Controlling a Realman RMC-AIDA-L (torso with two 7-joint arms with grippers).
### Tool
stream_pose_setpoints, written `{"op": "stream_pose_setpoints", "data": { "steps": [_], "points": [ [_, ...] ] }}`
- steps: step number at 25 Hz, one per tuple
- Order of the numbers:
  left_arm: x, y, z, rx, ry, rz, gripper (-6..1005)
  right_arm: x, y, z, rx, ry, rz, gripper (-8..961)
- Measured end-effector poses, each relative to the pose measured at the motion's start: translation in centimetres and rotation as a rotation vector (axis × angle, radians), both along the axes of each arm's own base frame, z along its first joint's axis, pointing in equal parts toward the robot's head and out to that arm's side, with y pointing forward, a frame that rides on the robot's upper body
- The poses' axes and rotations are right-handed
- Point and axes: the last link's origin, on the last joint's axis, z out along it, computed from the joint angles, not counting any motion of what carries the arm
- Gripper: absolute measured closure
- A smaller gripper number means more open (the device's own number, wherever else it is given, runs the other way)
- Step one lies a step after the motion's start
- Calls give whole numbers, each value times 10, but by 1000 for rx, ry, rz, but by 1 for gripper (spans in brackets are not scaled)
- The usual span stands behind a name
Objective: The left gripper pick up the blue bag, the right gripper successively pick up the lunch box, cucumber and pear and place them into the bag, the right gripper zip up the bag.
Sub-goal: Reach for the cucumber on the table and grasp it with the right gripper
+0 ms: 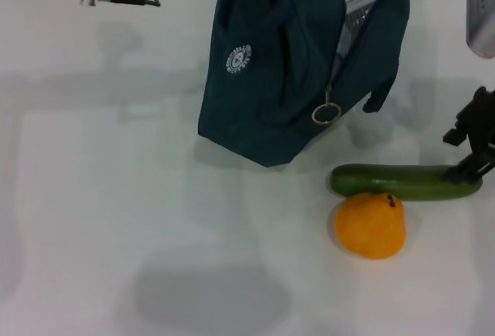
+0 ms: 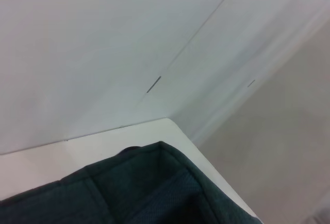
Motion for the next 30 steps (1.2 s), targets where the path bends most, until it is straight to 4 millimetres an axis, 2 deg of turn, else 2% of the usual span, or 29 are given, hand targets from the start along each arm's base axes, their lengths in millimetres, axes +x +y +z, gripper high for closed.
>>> {"op": "stream_pose_setpoints", "data": {
  "steps": [4,12,21,30],
  "points": [
    [-2,1,3,14,-12,2,956,2,2,1,5,-6,7,352],
    [1,4,5,27,-13,-1,956,0,1,-13,-33,-6,45,121],
    [1,5,5,31,-10,-1,955,-2,-1,-37,-96,-38,84,121],
    [-3,4,5,37,-3,-10,955,-2,-4,-49,-132,-43,84,127]
  ]
}}
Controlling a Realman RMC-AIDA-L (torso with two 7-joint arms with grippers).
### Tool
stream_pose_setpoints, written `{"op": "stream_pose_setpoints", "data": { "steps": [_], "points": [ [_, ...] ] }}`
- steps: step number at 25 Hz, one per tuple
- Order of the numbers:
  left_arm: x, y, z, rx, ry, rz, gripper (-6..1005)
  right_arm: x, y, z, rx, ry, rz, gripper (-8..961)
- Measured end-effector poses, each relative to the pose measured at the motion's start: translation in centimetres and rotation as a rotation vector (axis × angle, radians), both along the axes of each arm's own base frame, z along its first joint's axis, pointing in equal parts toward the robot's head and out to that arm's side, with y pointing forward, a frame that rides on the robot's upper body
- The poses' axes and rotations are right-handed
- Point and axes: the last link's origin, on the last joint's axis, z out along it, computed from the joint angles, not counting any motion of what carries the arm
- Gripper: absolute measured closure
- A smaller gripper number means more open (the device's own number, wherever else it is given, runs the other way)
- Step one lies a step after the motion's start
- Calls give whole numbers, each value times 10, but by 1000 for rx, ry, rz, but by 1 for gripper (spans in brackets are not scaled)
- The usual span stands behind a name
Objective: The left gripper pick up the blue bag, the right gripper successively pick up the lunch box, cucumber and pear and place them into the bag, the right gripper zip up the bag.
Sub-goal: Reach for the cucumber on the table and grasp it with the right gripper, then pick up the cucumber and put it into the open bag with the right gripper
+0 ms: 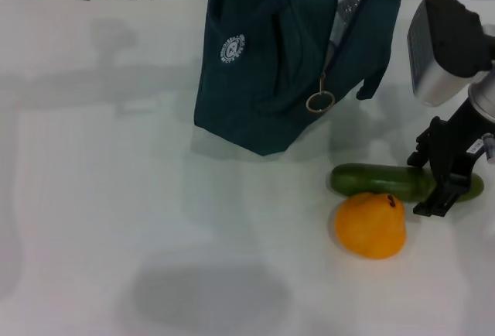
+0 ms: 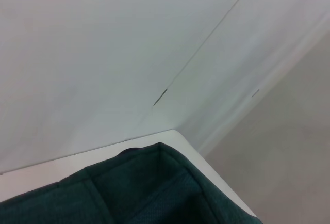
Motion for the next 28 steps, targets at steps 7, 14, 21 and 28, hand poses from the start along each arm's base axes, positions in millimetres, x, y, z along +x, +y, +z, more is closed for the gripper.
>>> {"op": "stream_pose_setpoints", "data": {
  "steps": [7,14,21,28],
  "points": [
    [-3,0,-1,-3,3,-1,955,5,1,-4,11,-4,-11,133],
    [-5,1,0,1,0,0,955,6,2,-6,21,-11,-6,159],
    [-3,2,0,2,-1,-6,955,11,-1,-11,9,-52,-16,264],
    [-5,1,0,2,0,-2,955,10,0,-9,19,-49,-22,396]
  ]
}}
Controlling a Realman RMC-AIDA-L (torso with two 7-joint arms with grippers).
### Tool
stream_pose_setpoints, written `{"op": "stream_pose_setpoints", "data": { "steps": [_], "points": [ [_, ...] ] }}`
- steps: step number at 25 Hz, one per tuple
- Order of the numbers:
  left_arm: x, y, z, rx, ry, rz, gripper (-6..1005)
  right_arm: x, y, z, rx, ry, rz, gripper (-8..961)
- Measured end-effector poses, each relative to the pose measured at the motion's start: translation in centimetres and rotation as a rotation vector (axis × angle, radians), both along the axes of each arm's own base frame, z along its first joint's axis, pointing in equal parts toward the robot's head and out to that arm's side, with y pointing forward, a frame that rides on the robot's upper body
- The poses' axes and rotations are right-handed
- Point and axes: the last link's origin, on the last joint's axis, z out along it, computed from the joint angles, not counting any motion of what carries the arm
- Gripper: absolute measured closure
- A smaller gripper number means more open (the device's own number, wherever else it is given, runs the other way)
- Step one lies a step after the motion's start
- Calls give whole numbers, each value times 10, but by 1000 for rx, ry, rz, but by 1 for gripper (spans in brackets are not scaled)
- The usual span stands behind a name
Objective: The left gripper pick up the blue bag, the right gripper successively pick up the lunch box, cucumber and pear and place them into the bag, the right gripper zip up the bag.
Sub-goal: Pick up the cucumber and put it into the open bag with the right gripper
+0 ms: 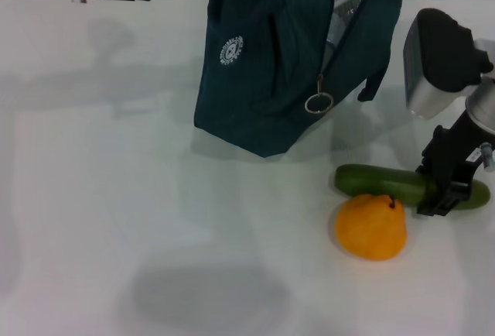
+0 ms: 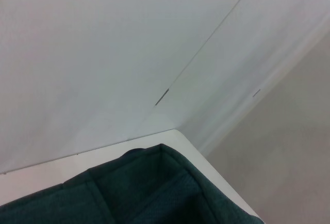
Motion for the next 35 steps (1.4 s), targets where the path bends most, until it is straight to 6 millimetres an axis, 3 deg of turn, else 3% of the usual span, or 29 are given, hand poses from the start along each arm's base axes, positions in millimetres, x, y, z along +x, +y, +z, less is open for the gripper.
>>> {"op": "stream_pose_setpoints", "data": {
  "steps": [5,13,16,24,29,35],
  "points": [
    [0,0,0,1,1,0,955,0,2,7,17,23,-27,397],
    [-1,0,1,0,5,2,955,-4,1,49,48,137,-108,398],
    [-2,0,1,0,9,4,955,-3,-4,72,39,227,-156,397],
    [-3,3,2,3,1,17,955,-9,-30,159,-41,711,-138,397],
    [-2,4,2,8,1,19,955,-2,-34,179,32,894,-33,397],
    [0,3,0,1,-7,20,955,11,-26,177,330,1146,225,398]
  ]
}}
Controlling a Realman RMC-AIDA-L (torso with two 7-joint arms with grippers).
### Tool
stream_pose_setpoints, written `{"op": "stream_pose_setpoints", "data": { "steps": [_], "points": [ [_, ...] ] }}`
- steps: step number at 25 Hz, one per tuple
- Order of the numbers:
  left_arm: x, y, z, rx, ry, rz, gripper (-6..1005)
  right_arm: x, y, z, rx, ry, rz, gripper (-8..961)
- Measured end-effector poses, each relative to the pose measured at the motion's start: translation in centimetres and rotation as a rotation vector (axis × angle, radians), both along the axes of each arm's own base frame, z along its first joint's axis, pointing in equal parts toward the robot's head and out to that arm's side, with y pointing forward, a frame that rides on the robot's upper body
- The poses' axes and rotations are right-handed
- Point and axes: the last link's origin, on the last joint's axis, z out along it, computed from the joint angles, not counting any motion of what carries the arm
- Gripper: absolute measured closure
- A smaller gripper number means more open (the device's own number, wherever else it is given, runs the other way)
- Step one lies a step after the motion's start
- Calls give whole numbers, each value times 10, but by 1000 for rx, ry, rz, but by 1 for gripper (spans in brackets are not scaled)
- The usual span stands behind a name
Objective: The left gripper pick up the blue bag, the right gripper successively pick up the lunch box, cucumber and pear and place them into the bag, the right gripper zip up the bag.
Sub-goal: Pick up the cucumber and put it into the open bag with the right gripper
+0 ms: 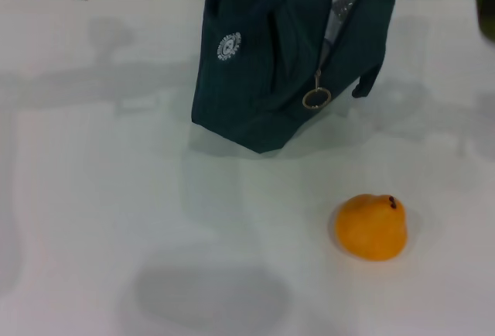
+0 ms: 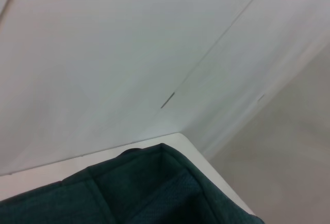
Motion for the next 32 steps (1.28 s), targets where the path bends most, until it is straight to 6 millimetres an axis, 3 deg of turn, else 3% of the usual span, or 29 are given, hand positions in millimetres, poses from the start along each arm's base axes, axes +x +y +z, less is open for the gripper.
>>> {"op": "stream_pose_setpoints", "data": {
  "steps": [3,6,15,23,32],
  "points": [
    [2,-1,-2,-11,-4,2,955,7,5,-12,240,128,52,397],
    [4,-2,-5,-21,-9,-2,955,12,10,-33,353,161,86,396],
    [10,-8,-11,-87,-51,-19,955,5,27,-82,349,151,129,397],
    [10,-9,-7,-89,-60,-32,955,17,35,-126,244,-59,79,397],
    [9,-8,-5,-82,-57,-31,955,38,37,-133,147,-242,-37,398]
  ]
}}
